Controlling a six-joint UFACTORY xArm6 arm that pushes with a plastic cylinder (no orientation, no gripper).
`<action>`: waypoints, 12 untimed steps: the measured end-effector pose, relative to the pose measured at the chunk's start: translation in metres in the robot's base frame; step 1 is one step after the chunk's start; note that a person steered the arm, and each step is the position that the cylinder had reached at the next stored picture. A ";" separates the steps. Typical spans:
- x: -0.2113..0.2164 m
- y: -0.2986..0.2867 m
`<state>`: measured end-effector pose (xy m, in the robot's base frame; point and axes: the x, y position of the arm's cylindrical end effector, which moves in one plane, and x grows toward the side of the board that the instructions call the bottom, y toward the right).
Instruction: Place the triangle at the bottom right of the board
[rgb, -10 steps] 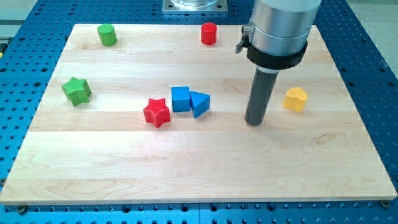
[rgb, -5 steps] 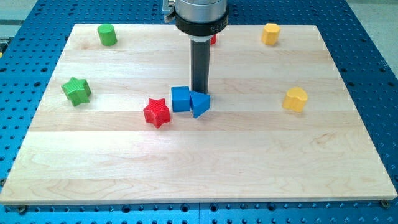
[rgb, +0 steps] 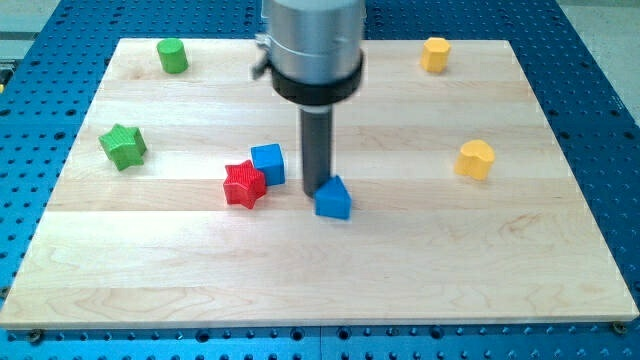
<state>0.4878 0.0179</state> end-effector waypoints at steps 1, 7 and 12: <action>0.028 0.054; 0.071 0.007; 0.050 0.066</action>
<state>0.5383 0.0843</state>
